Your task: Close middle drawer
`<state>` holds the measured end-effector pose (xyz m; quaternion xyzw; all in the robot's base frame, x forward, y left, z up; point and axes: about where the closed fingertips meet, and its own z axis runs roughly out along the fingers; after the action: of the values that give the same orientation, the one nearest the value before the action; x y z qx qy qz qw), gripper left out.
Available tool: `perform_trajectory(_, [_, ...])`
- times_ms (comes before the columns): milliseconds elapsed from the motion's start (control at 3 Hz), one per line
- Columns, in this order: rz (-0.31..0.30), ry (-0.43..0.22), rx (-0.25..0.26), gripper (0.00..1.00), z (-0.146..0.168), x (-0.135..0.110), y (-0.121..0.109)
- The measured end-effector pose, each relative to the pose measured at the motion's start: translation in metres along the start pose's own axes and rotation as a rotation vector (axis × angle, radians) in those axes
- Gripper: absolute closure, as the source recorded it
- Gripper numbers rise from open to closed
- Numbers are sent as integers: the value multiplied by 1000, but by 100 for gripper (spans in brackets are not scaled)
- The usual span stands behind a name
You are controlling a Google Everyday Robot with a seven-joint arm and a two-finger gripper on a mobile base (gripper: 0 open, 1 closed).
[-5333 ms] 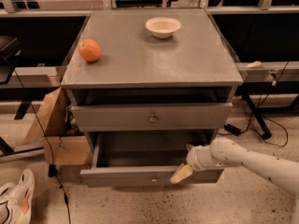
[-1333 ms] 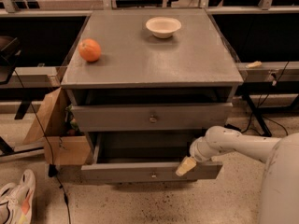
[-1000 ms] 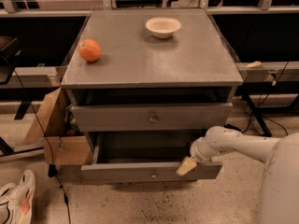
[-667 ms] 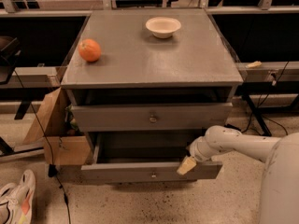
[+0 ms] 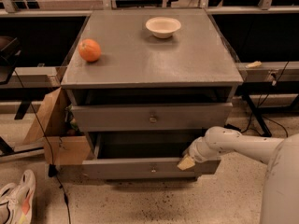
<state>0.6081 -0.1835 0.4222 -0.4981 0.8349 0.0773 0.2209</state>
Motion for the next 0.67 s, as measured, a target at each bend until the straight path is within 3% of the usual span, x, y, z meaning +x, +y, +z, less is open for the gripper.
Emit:
perform_trajectory(333, [-10,-7,17,100,-2,-8,-6])
perform_trajectory(667, [-13,-15,26,84,-3,-11,-8])
